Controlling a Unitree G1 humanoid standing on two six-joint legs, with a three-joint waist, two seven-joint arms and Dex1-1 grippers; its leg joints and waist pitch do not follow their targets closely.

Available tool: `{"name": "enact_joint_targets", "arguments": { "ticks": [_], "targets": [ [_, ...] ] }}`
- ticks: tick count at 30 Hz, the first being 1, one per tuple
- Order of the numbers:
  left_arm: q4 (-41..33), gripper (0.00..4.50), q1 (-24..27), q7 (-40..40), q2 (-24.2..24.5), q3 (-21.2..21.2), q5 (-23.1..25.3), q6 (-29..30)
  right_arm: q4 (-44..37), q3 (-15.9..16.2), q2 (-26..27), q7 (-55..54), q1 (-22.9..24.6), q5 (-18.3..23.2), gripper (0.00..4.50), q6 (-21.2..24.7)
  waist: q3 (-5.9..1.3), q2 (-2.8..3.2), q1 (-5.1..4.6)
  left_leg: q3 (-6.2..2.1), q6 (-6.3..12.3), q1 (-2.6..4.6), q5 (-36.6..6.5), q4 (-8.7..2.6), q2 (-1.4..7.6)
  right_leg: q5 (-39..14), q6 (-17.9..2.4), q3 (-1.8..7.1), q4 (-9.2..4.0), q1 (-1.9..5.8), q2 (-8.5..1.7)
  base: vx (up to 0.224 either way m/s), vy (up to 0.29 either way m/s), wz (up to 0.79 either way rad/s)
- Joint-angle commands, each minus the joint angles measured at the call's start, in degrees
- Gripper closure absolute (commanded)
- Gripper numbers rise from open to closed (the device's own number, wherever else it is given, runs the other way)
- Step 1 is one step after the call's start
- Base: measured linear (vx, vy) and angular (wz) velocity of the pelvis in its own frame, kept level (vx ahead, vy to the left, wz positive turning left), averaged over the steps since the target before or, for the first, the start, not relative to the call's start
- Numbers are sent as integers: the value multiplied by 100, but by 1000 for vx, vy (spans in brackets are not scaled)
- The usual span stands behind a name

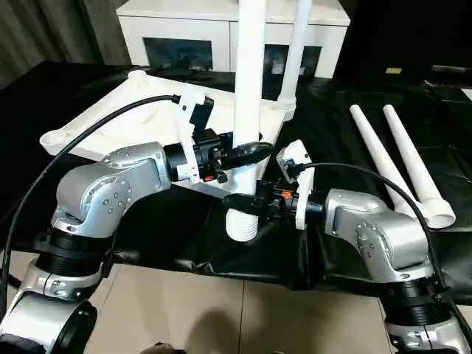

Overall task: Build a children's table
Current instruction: Pick table leg

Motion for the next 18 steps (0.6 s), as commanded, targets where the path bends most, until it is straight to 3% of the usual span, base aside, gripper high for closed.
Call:
{"name": "enact_joint_targets", "arguments": {
  "ticks": [1, 10, 12, 13, 15, 18],
  "targets": [
    [-170, 262, -55, 42, 30, 57, 1, -55, 108, 60, 17, -29, -80, -77, 263, -10, -423, -166, -10, -107, 271, 100, -635, -367, 225, -1127, -1244, 165, -383, 278, -236, 0, 0, 0],
    [30, 262, -133, 297, 35, 220, 136, -120, 196, -134, 158, -292, -76, -176, 264, -238, -424, -136, -18, -112, 235, 101, -672, -371, 225, -1090, -1253, 162, -380, 277, -230, 0, 0, 0],
    [174, 206, -181, 412, -14, 381, 111, -164, 199, -182, 155, -337, -57, -211, 264, -284, -425, -136, -17, -106, 232, 104, -685, -367, 218, -1087, -1258, 163, -389, 275, -227, 0, 0, 0],
    [212, 192, -181, 427, 27, 393, 152, -194, 205, -222, 164, -381, -43, -229, 264, -325, -428, -104, -11, -113, 222, 106, -671, -367, 220, -1038, -1271, 163, -378, 275, -226, 0, 0, 0],
    [203, 172, -141, 394, 102, 435, 131, -165, 252, -340, 205, -567, -23, -297, 265, -424, -432, -136, -17, -116, 212, 98, -672, -372, 216, -1023, -1269, 158, -377, 288, -230, 0, 0, 0],
    [-45, 147, -21, 228, 162, 505, -130, 47, 230, -525, 268, -756, 44, -297, 265, -505, -431, -135, -17, -105, 191, 105, -649, -372, 208, -1032, -1271, 160, -373, 278, -228, 0, 0, 0]
  ]
}}
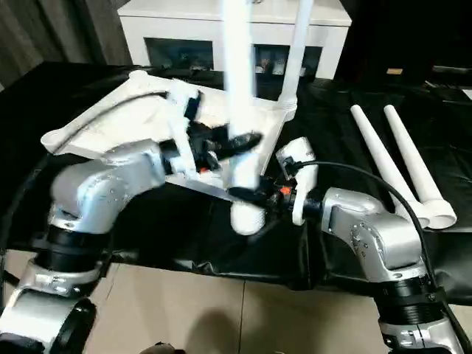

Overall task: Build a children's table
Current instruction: Pick table leg

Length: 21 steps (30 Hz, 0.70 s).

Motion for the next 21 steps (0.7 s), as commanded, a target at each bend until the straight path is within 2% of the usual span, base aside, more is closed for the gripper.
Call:
{"name": "enact_joint_targets", "arguments": {
  "ticks": [1, 2, 3, 5, 6, 7, 8, 9, 10, 11, 12, 13, 14, 15, 16, 17, 19, 20, 21],
  "targets": [
    [-208, 147, 30, -67, 55, 92, -136, 133, -58, -182, 11, -87, 9, 14, 265, -123, -430, -122, -12, -109, 218, 103, -654, -374, 212, -1005, -1283, 159, -370, 278, -223, 0, 0, 0],
    [-263, 137, 55, -115, 62, 68, -150, 130, -112, -186, 19, -93, 47, 44, 265, -114, -433, -98, -11, -112, 220, 111, -658, -372, 215, -987, -1292, 157, -366, 274, -223, 0, 0, 0],
    [-306, 118, 77, -127, 39, 54, -122, 48, -180, -182, 32, -112, 98, 62, 265, -112, -427, -118, -17, -108, 235, 108, -665, -377, 218, -974, -1293, 157, -376, 274, -218, 0, 0, 0],
    [-194, 107, 41, 15, -19, 95, 50, -262, -198, -210, 44, -237, 153, -27, 265, -204, -423, -121, -17, -106, 247, 100, -700, -375, 216, -991, -1298, 158, -386, 278, -223, 0, 0, 0],
    [-97, 104, 35, 172, -35, 121, 261, -607, -165, -260, 66, -396, 168, -121, 265, -287, -420, -86, -13, -116, 230, 103, -759, -378, 219, -1086, -1254, 158, -403, 271, -228, 0, 0, 0],
    [7, 104, 28, 380, -49, 184, 446, -896, -109, -319, 92, -620, 174, -277, 265, -393, -412, -95, -28, -122, 190, 100, -827, -387, 219, -1179, -1176, 156, -430, 272, -221, 0, 0, 0],
    [22, 102, 28, 414, -51, 195, 473, -939, -100, -329, 96, -657, 175, -302, 265, -409, -415, -97, -36, -120, 148, 103, -853, -392, 222, -1200, -1144, 157, -424, 275, -219, 0, 0, 0],
    [106, 102, 71, 747, -67, 402, 640, -1279, 59, -473, 192, -1178, 170, -644, 265, -704, -416, -103, -36, -123, 107, 108, -889, -397, 216, -1266, -1090, 155, -431, 276, -218, 0, 0, 0],
    [104, 102, 129, 963, -69, 541, 723, -1428, 129, -588, 266, -1485, 188, -810, 265, -873, -417, -49, -36, -129, 61, 110, -893, -395, 217, -1287, -1070, 157, -431, 263, -225, 0, 0, 0],
    [76, 102, 264, 1289, -53, 671, 927, -1675, 128, -681, 346, -1755, 254, -1010, 265, -1195, -416, -66, -65, -117, -30, 111, -948, -398, 202, -1321, -1029, 149, -450, 247, -212, 0, 0, 0],
    [-13, 102, 497, 1559, -30, 786, 1120, -1916, -8, -680, 411, -1910, 387, -1215, 265, -1523, -412, -36, -75, -131, -82, 98, -1032, -410, 198, -1351, -986, 143, -445, 262, -214, 0, 0, 0],
    [-89, 102, 663, 1709, -11, 843, 1241, -2057, -136, -653, 447, -1959, 491, -1327, 265, -1715, -406, -52, -104, -137, -72, 80, -1093, -419, 197, -1357, -896, 136, -461, 274, -204, 0, 0, 0],
    [-158, 102, 935, 1984, 44, 872, 1466, -2088, -357, -686, 557, -2096, 664, -1356, 265, -1755, -417, -22, -108, -144, -65, 88, -1121, -419, 199, -1348, -869, 134, -448, 280, -208, 0, 0, 0],
    [-195, 102, 1089, 2135, 77, 881, 1590, -2074, -488, -712, 624, -2177, 765, -1347, 265, -1732, -432, -24, -149, -147, 5, 71, -1017, -415, 202, -1083, -810, 146, -431, 286, -185, 0, 0, 0],
    [-388, 102, 1596, 2366, 70, 977, 1774, -2160, -714, -813, 873, -2354, 1084, -1251, 265, -1764, -453, 2, -181, -157, 91, 63, -922, -409, 192, -866, -847, 134, -406, 291, -174, 0, 0, 0],
    [-395, 102, 1612, 2371, 70, 977, 1781, -2163, -720, -812, 879, -2359, 1095, -1253, 265, -1768, -447, 0, -189, -153, 142, 57, -921, -419, 204, -826, -862, 136, -421, 291, -190, 0, 0, 0],
    [-663, 102, 2313, 2668, 66, 932, 2111, -2187, -949, -726, 1113, -2538, 1602, -1269, 265, -1847, -451, 36, -200, -165, 195, 80, -1007, -433, 239, -812, -995, 129, -425, 264, -185, 0, 0, 0],
    [-670, 102, 2329, 2675, 65, 929, 2117, -2179, -955, -723, 1119, -2538, 1615, -1262, 265, -1841, -428, 30, -206, -162, 207, 67, -1072, -452, 238, -871, -997, 128, -448, 262, -180, 0, 0, 0],
    [-774, 102, 2580, 2838, 80, 849, 2339, -2266, -965, -593, 1170, -2642, 1804, -1384, 265, -1871, -433, 24, -198, -165, 173, 90, -1245, -463, 232, -1071, -999, 123, -450, 249, -176, 0, 0, 0]
  ]
}}
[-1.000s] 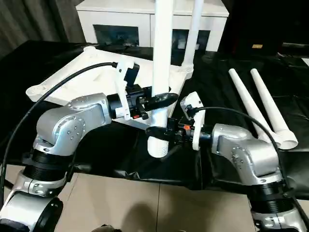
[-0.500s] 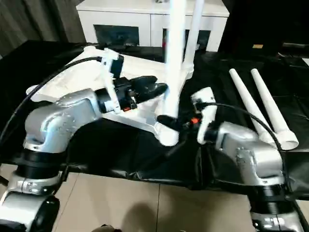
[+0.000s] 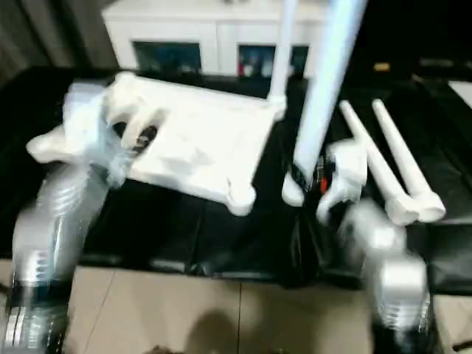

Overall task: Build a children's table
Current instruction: Pick table leg, then move to table

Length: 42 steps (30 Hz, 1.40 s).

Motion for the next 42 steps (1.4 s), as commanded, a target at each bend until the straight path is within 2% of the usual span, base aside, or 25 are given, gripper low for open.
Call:
{"name": "enact_joint_targets", "arguments": {
  "ticks": [1, 2, 5, 7, 12, 15, 20, 21, 22, 23, 24, 25, 26, 27, 28, 29, 30, 32, 33, 34, 35, 37, 40, 41, 42],
  "targets": [
    [-284, 102, 16, 180, 50, -69, 241, -122, -191, 93, 7, -119, 20, -85, 265, -108, -388, -16, -2, -149, 160, 104, -1364, -447, 242, -1196, -1015, 145, -461, 235, -178, 0, 0, 0],
    [-332, 102, 174, 251, 98, -213, 464, -354, -127, 219, 75, -287, 134, -332, 265, -373, -360, -38, -6, -141, 76, 131, -1642, -461, 239, -1549, -948, 150, -501, 207, -178, 0, 0, 0],
    [-293, 102, 233, 421, 76, -285, 685, -674, -112, 194, 288, -522, 140, -469, 265, -487, -321, -54, 4, -166, -86, 159, -2051, -501, 242, -2092, -688, 164, -561, 155, -191, 0, 0, 0],
    [-180, 102, 255, 470, -34, -293, 723, -990, -111, 192, 528, -751, 72, -528, 265, -503, -308, -29, -14, -186, -174, 159, -2215, -532, 223, -2345, -540, 163, -595, 147, -199, 0, 0, 0],
    [-33, 102, 131, 567, -224, -402, 736, -828, 12, 279, 634, -954, -51, -640, 265, -596, -321, -7, -48, -199, -250, 139, -2249, -552, 215, -2093, -502, 167, -573, 157, -188, 0, 0, 0],
    [121, 102, 47, 535, -183, -600, 937, -1126, 44, 400, 695, -858, -128, -681, 265, -756, -335, 16, -66, -197, -219, 136, -2236, -538, 206, -2004, -496, 175, -583, 151, -199, 0, 0, 0],
    [118, 102, 17, 512, -265, -536, 869, -1149, 87, 478, 741, -798, -209, -672, 265, -567, -369, 13, -87, -187, -136, 107, -1920, -518, 215, -1405, -738, 183, -514, 188, -197, 0, 0, 0],
    [136, 102, 42, 469, -261, -536, 875, -1181, 119, 543, 695, -753, -235, -716, 265, -548, -409, 85, -126, 59, -461, 414, -2012, -304, 242, -1656, -565, 347, -677, -72, 31, 0, 0, 0],
    [144, 102, 53, 450, -270, -538, 856, -1188, 137, 548, 686, -741, -242, -718, 265, -561, -364, -10, -122, 100, -715, 557, -2530, -294, 152, -2226, -468, 298, -663, -105, 221, -16, -28, -33],
    [154, 102, 56, 445, -276, -542, 849, -1195, 151, 552, 681, -743, -248, -715, 265, -573, -330, 4, -116, 107, -753, 631, -2722, -309, 153, -2343, -433, 314, -664, -132, 299, 16, -36, -58],
    [161, 102, 77, 443, -274, -551, 848, -1209, 189, 589, 647, -729, -276, -746, 265, -567, -265, -35, -158, 101, -655, 842, -3199, -327, 171, -2725, -377, 257, -686, -219, 416, 16, -36, -58],
    [165, 102, 105, 485, -285, -548, 853, -1261, 237, 623, 616, -705, -306, -768, 265, -591, -176, -111, -140, -101, -279, 514, -3494, -527, 131, -2965, -385, 114, -626, 141, 189, 75, 4, -57],
    [161, 102, 114, 501, -293, -544, 852, -1278, 246, 627, 610, -695, -310, -771, 265, -602, -199, -18, -186, -127, -183, 458, -3521, -601, 148, -3202, -354, 141, -643, 279, 103, 87, 38, -36],
    [147, 102, 134, 507, -292, -554, 854, -1274, 262, 630, 606, -679, -316, -786, 265, -624, -240, 12, -226, -178, -64, 445, -3370, -579, 105, -3689, -257, 126, -696, 354, -14, 87, 38, -36],
    [132, 102, 147, 495, -281, -569, 857, -1249, 269, 627, 608, -670, -318, -803, 265, -634, -279, -21, -312, -205, 54, 445, -3110, -568, 83, -3487, -396, 124, -730, 435, -66, 70, 20, -18],
    [130, 102, 152, 496, -282, -572, 860, -1253, 275, 625, 609, -661, -321, -812, 265, -635, -299, 1, -313, -212, 92, 410, -2918, -587, 78, -3338, -502, 137, -724, 502, -90, 70, -9, -13],
    [127, 102, 160, 502, -290, -575, 866, -1264, 287, 620, 608, -644, -328, -825, 265, -638, -296, -39, -363, -217, 201, 356, -2678, -592, 68, -3216, -674, 125, -722, 558, -92, 70, -9, -13],
    [125, 102, 168, 492, -289, -575, 877, -1281, 295, 638, 599, -632, -331, -822, 265, -634, -353, -39, -423, -193, 327, 342, -2237, -550, 40, -2840, -993, 130, -697, 656, -114, 90, -13, -3],
    [134, 102, 166, 473, -279, -583, 905, -1288, 304, 654, 588, -622, -331, -795, 265, -646, -403, -50, -414, -171, 462, 337, -1825, -519, 22, -2311, -1272, 138, -652, 709, -101, 101, -14, 0],
    [134, 102, 166, 473, -279, -583, 905, -1288, 304, 654, 588, -622, -331, -795, 265, -646, -440, -20, -413, -152, 629, 369, -1492, -494, 6, -1711, -1579, 130, -588, 731, -77, 107, -9, 4],
    [145, 102, 160, 460, -282, -584, 913, -1306, 319, 674, 560, -611, -332, -809, 265, -677, -450, -9, -403, -148, 711, 374, -1361, -482, 2, -1452, -1716, 126, -562, 746, -70, 110, 6, 5],
    [145, 102, 159, 460, -288, -584, 912, -1309, 319, 680, 546, -604, -331, -820, 265, -689, -496, 7, -369, -149, 1083, 382, -730, -423, -25, -552, -2027, 96, -430, 808, -35, 110, 13, 5],
    [166, 102, 137, 450, -277, -613, 910, -1318, 323, 644, 543, -598, -326, -829, 265, -664, -519, 14, -326, -171, 1586, 417, -43, -325, -66, -49, -2038, 65, -316, 809, -15, 105, 26, 5],
    [172, 102, 135, 450, -278, -620, 907, -1319, 330, 635, 546, -598, -324, -830, 265, -650, -514, 8, -320, -176, 1654, 405, 81, -301, -88, 26, -2013, 68, -292, 820, -10, 96, 24, 7],
    [176, 102, 134, 452, -281, -624, 908, -1317, 331, 631, 543, -595, -320, -835, 265, -645, -521, 55, -307, -221, 1791, 472, 339, -280, -46, 75, -1962, 21, -234, 765, 6, 96, 24, 7]
  ]
}}
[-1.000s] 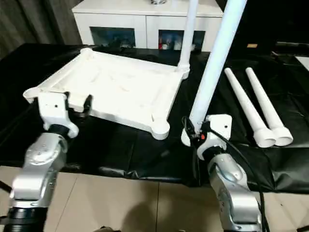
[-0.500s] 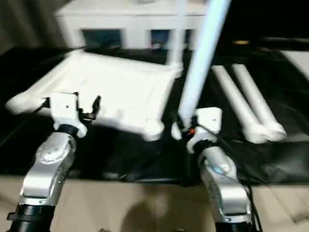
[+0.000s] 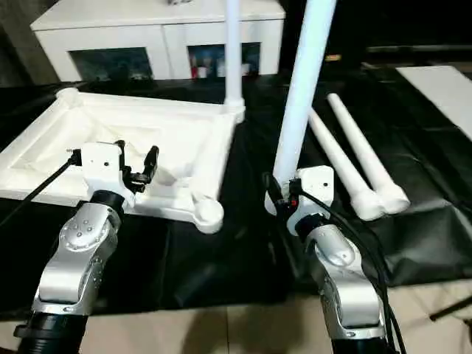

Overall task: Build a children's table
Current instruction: Move to table

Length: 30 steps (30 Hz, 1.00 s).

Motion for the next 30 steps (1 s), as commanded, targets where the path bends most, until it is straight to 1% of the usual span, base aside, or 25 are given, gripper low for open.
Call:
{"name": "enact_joint_targets", "arguments": {
  "ticks": [1, 2, 3, 4, 5, 6, 7, 8, 9, 10, 11, 12, 13, 14, 15, 16, 17, 18, 19, 20, 22, 23, 25, 27, 30],
  "targets": [
    [37, 102, -1, -29, 31, -9, 35, -48, 28, -16, -18, 12, -91, -45, 265, -27, -522, 104, -31, -102, 989, 905, 1020, -329, 426, 147, -1441, 39, 138, -162, 89, 91, -1, -15],
    [39, 102, -1, -30, 30, -10, 34, -48, 25, -19, -17, 11, -90, -39, 265, -22, -382, 48, -120, -164, 817, 931, 847, -420, 639, 61, -1248, -43, 219, -388, 37, 103, -16, -42],
    [42, 102, 3, -37, 35, -20, 41, -47, 22, -23, -13, 7, -85, -32, 265, -15, -295, -22, -97, 2, 343, 1070, 304, -484, 765, 82, -1108, -22, 310, -549, -146, 103, -16, -42],
    [47, 102, 4, -43, 36, -23, 45, -44, 21, -23, -18, 10, -80, -31, 265, -12, -273, -136, -32, 353, -115, 920, -239, -403, 330, 360, -1310, 113, 222, -291, -106, 118, 9, -55],
    [51, 102, 10, -56, 15, -9, 14, -53, 4, -41, -16, 9, -60, -4, 265, 12, -296, -277, 44, 548, -276, 569, -602, -234, -116, 530, -1541, 475, 127, 235, 23, 133, 42, -52],
    [49, 102, 12, -66, 16, -10, 12, -47, -7, -46, -22, 15, -48, 1, 265, 13, -402, -407, 487, 117, 117, -404, -921, 553, -294, 672, -2184, 1212, -201, 1193, -733, 133, 42, -52],
    [53, 102, 15, -71, 25, -16, 23, -51, -13, -38, -39, 31, -35, -12, 265, 2, -484, -120, 568, -271, 228, -716, -165, 879, 36, 1591, -2567, 1397, -224, 1260, -1148, 110, 84, -18],
    [58, 102, 17, -73, 30, -17, 27, -50, -15, -37, -47, 41, -26, -19, 265, -10, -379, -228, 496, -385, 146, -928, -113, 973, 86, 2134, -2623, 1389, -183, 1164, -1020, 18, 60, 3],
    [57, 102, 18, -70, 34, -16, 31, -25, -19, -41, -56, 50, -16, -22, 265, -14, -440, -109, 465, -476, -20, -964, 455, 621, 106, 2881, -2429, 894, 63, 1059, -563, 18, 60, 3],
    [57, 102, 19, -68, 35, -15, 31, -15, -20, -43, -57, 53, -13, -22, 265, -14, -424, -9, 371, -415, 55, -826, 1014, 263, 60, 2577, -2041, 513, 153, 857, -195, -169, 14, -1],
    [61, 102, 25, -74, 51, -20, 42, -27, -17, -40, -81, 92, -7, -21, 265, -26, -386, 320, 241, -453, 515, -291, 1191, -190, 119, 595, -1197, 10, 107, 440, 222, -108, 4, -12],
    [56, 102, 32, -90, 54, -9, 19, -38, -18, -41, -85, 105, -8, -14, 265, -29, -236, 442, -30, -979, 1205, -47, -294, -465, 659, -946, -705, -110, 715, 41, 289, -108, 4, -12],
    [34, 102, 57, -157, 85, 19, -39, -40, -31, -50, -98, 164, -11, 38, 265, -29, -285, 300, -47, -1098, 1440, 194, -1153, -465, 859, -912, -434, 15, 805, -111, 80, 79, 13, -7],
    [7, 102, 90, -338, 115, 51, -182, -26, -46, -46, -127, 234, -13, 73, 265, -41, -303, 289, -58, -1085, 1596, 177, -966, -433, 815, -614, -297, 36, 794, -144, 34, 54, 19, 7],
    [-12, 102, 125, -551, 149, 84, -341, -18, -57, -35, -157, 306, -14, 100, 265, -61, -320, 154, -28, -1016, 1983, 153, -103, -301, 756, -12, -142, 139, 660, -231, -121, 54, 19, 7],
    [-28, 102, 153, -718, 236, 46, -380, -52, -66, -42, -169, 363, -13, 146, 265, -41, -358, 70, 2, -945, 2101, 82, 588, -125, 664, 565, -248, 246, 509, -243, -265, 0, 0, 0],
    [-62, 102, 205, -1039, 399, -29, -462, -106, -80, -48, -198, 467, -10, 215, 265, -20, -362, -122, 173, -491, 1703, -547, 1359, 212, 133, 2176, -514, 502, 207, 208, -571, 0, 0, 0],
    [-153, 102, 312, -1736, 705, -157, -715, -183, -110, -18, -293, 671, -5, 283, 265, -9, -477, -129, 345, -407, 1124, -723, 1900, 175, -73, 4070, -259, 459, 366, 400, -499, 0, 0, 0],
    [-155, 102, 314, -1751, 714, -160, -719, -183, -111, -17, -295, 678, -5, 286, 265, -7, -518, -100, 362, -415, 638, -647, 1856, 106, -43, 4824, 0, 343, 461, 348, -373, -14, -60, -1],
    [-170, 74, 363, -2288, 1050, -269, -834, -154, -151, 40, -400, 949, -1, 385, 265, 32, -523, -93, 357, -400, 470, -598, 1671, 78, -44, 4800, 86, 300, 437, 326, -308, 0, 0, 0],
    [-171, 67, 380, -2649, 1267, -341, -911, -69, -186, 88, -491, 1131, 10, 430, 265, 48, -411, -15, 327, -432, 18, -457, 400, -79, 79, 2909, 58, 242, 257, 211, -267, -33, -10, 1],
    [-151, 62, 362, -3232, 1602, -463, -1001, 45, -261, 165, -656, 1467, 27, 559, 265, 126, -385, -1, 333, -449, -50, -420, 25, -128, 130, 2158, -35, 241, 207, 196, -270, -71, -1, 2],
    [-170, 33, 337, -3909, 1962, -634, -1147, 314, -353, 220, -832, 1799, 38, 716, 265, 217, -289, 45, 312, -454, -216, -360, -978, -322, 258, -82, -613, 287, 89, 159, -273, -70, 9, 1],
    [-80, 20, 248, -4386, 2268, -845, -1102, 512, -414, 250, -982, 2082, 40, 850, 265, 304, -230, 77, 323, -409, -341, -254, -1617, -411, 284, -1156, -850, 321, -31, 83, -302, -34, 15, 1],
    [161, 4, -3, -5023, 2665, -1295, -959, 641, -445, 374, -1279, 2511, 50, 889, 265, 367, -165, 11, 343, -331, -526, -238, -2039, -471, 273, -2324, -719, 405, -175, 52, -387, -79, 38, 3]
  ]
}}
